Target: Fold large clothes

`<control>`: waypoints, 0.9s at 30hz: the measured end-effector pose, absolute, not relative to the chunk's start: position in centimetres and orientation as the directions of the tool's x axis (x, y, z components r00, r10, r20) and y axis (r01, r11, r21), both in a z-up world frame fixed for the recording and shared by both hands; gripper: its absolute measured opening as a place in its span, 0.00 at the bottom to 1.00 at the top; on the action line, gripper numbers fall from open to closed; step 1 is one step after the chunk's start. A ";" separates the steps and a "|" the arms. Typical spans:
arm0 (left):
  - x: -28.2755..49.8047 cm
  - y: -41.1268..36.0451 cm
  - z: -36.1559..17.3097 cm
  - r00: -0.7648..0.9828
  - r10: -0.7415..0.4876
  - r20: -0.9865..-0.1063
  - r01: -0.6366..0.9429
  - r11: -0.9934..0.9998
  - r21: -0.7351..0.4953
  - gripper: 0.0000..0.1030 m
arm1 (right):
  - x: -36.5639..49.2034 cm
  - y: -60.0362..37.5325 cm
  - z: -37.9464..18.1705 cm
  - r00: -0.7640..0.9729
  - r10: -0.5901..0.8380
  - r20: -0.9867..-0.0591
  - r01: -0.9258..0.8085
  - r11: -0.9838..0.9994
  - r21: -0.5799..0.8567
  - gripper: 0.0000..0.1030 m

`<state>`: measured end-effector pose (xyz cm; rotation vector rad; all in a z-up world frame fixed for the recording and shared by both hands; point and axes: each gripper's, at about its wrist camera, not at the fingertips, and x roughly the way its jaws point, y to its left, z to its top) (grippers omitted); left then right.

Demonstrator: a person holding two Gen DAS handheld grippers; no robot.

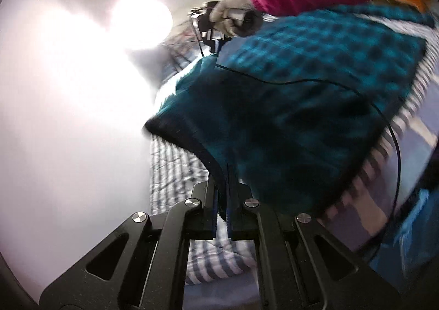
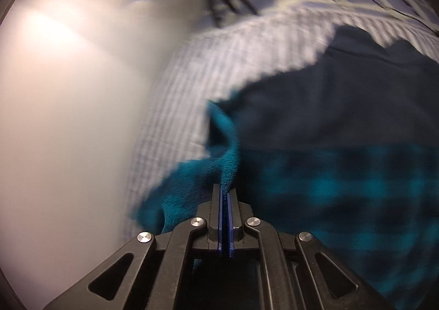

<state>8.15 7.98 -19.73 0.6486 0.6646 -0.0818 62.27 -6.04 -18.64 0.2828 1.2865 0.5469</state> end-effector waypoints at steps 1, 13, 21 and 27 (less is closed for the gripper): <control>7.9 7.6 -20.0 0.787 0.128 -0.604 0.289 0.789 0.542 0.03 | 62.0 -6.3 -19.1 0.170 0.512 -0.842 -0.227 0.852 0.472 0.11; 4.2 8.1 -18.7 0.757 0.096 -0.646 0.325 0.803 0.500 0.08 | 52.9 -12.3 -16.2 0.129 0.627 -0.768 -0.354 0.753 0.555 0.41; 4.3 11.8 -15.7 0.708 -0.013 -0.707 0.250 0.940 0.234 0.08 | 40.8 -18.4 -11.1 0.162 0.721 -0.674 -0.432 0.666 0.609 0.41; 10.4 15.9 -15.9 0.608 -0.231 -0.760 0.143 0.973 -0.182 0.08 | 32.4 -18.4 -11.5 0.136 0.720 -0.680 -0.496 0.644 0.582 0.44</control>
